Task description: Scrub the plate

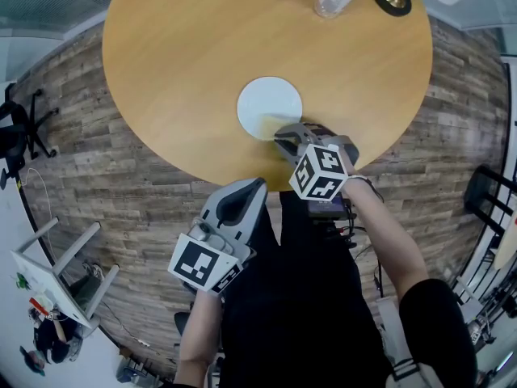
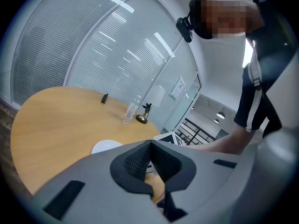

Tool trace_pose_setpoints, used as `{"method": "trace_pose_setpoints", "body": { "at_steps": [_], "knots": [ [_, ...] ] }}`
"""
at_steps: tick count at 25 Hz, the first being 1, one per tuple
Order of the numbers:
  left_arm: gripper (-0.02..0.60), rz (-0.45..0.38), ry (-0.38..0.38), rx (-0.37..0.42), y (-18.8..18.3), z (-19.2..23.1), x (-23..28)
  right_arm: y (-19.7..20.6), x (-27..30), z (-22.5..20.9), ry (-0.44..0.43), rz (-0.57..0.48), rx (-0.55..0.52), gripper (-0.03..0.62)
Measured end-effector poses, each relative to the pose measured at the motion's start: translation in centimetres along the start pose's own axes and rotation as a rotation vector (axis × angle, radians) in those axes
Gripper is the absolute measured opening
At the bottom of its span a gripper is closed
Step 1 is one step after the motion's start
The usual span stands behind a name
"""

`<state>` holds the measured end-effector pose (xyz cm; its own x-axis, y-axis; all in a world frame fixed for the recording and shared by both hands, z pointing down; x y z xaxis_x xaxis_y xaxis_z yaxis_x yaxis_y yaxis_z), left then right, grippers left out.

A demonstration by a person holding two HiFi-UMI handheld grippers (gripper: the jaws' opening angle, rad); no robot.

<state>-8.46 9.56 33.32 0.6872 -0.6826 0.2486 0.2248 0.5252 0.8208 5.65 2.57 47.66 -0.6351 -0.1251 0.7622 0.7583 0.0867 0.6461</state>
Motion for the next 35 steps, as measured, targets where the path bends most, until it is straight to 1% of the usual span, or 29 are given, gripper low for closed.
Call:
{"method": "trace_pose_setpoints", "body": {
  "at_steps": [8,16,19,25,30,35],
  "knots": [
    [0.011,0.002,0.006,0.0,0.2,-0.1,0.0,1.2,-0.5,-2.6,0.07,0.021,0.012,0.029],
    [0.011,0.009,0.001,0.003,0.2,-0.2,0.0,1.7,-0.6,-5.5,0.132,0.015,0.038,0.029],
    [0.011,0.011,0.001,0.005,0.2,-0.2,-0.1,1.6,-0.5,-6.4,0.152,0.0,0.067,0.029],
    [0.011,0.01,-0.004,0.007,0.3,-0.1,-0.3,0.9,0.1,-8.2,0.189,0.005,0.049,0.029],
    [0.011,0.007,-0.007,0.006,0.3,-0.2,-0.6,0.5,0.7,-8.7,0.193,0.021,0.018,0.029],
    [0.011,0.003,-0.012,0.003,0.4,-0.1,-0.8,0.1,1.5,-7.8,0.166,0.028,-0.003,0.029]
  ]
}}
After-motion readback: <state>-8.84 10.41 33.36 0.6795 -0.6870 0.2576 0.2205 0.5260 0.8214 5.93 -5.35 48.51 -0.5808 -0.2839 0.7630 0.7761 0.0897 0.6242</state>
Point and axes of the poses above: the fingertips, and each gripper's own axes: x forward along the fingers, z to its left, y out of its underside, the point moved 9 cm from there along -x, backward along the fingers, and after that the axes turned 7 degrees about -z, right-handed, at the moved point
